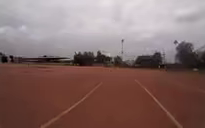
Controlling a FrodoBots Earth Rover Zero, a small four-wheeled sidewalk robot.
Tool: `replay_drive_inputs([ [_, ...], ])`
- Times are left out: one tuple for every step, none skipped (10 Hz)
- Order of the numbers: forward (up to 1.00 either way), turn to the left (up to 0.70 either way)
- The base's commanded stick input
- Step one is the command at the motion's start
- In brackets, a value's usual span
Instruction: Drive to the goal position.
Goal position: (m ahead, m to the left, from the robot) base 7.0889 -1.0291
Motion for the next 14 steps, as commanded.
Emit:
replay_drive_inputs([
  [0.70, 0.00],
  [0.70, 0.00],
  [0.70, 0.00],
  [0.70, 0.00],
  [0.70, 0.00],
  [0.70, 0.00],
  [0.70, 0.00],
  [0.70, 0.00],
  [0.70, 0.00],
  [0.70, 0.00],
  [0.70, 0.00],
  [0.70, 0.00],
  [0.70, 0.00],
  [0.70, 0.00],
])
